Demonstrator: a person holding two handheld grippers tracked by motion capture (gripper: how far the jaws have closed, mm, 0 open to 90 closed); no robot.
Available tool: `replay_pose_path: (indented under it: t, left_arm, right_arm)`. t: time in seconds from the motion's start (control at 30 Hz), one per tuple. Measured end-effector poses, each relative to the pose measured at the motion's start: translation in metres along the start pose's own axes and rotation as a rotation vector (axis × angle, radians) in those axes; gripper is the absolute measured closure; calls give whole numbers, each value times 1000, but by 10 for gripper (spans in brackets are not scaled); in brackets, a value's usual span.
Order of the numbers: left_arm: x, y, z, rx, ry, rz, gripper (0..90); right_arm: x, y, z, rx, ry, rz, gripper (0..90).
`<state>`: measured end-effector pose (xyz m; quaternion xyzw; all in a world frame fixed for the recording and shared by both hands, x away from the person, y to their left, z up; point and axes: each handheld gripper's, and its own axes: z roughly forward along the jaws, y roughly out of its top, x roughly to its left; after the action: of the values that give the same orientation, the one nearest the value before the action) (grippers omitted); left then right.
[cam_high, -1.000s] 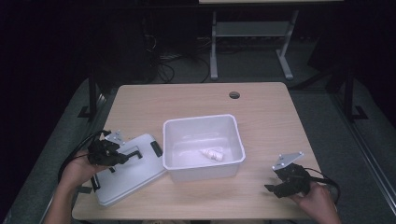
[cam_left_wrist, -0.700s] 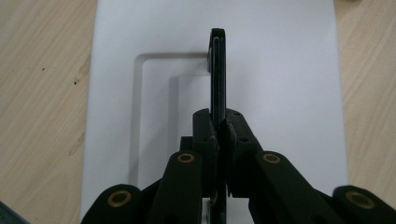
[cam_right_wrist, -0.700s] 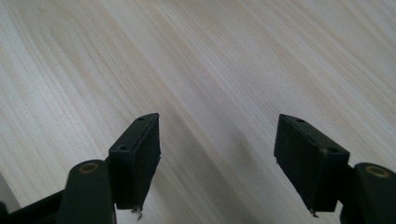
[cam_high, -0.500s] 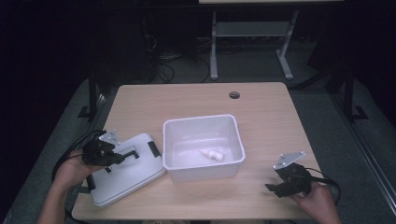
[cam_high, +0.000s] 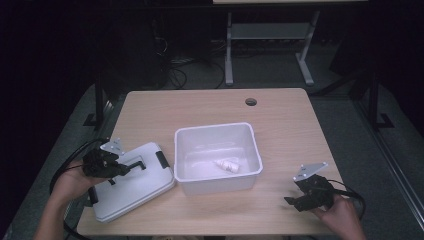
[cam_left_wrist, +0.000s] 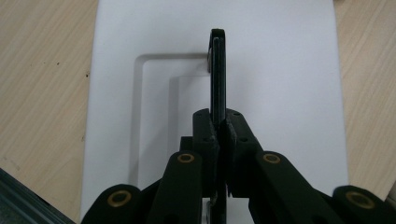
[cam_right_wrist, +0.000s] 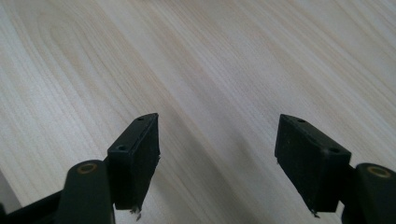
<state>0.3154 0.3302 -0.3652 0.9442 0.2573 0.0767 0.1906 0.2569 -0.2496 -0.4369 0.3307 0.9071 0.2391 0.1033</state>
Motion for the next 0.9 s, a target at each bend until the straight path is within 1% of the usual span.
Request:
replay_pose_path:
  t: [0.13, 0.17, 0.27, 0.4, 0.47, 0.5, 0.63, 0.77, 0.9]
  left_arm:
    - [1, -1, -4, 3, 0, 7, 844]
    - [0, -1, -5, 1, 1, 3, 844]
    - [2, -4, -12, -6, 3, 6, 844]
    - [3, -8, -21, -14, 1, 0, 844]
    - [4, -10, -26, -12, 7, -4, 844]
    - [5, -11, -29, -9, 11, -3, 844]
    - [6, -14, -38, -9, 18, -5, 844]
    - [6, -15, -47, -24, 18, -4, 844]
    - [5, -14, -56, -30, 25, -1, 844]
  right_arm:
    - [0, 0, 0, -4, 0, 5, 302]
    - [0, 0, 0, -5, -1, 7, 301]
    - [0, 0, -1, -7, 0, 8, 301]
    - [0, -1, -1, -11, 0, 6, 300]
    - [0, -2, -1, -13, -1, 9, 299]
    - [-1, -3, -1, -18, 2, 19, 299]
    - [-2, -5, -1, -14, 2, 24, 298]
    - [-4, -7, -2, -17, 2, 32, 297]
    - [-3, -7, -1, -13, 2, 34, 295]
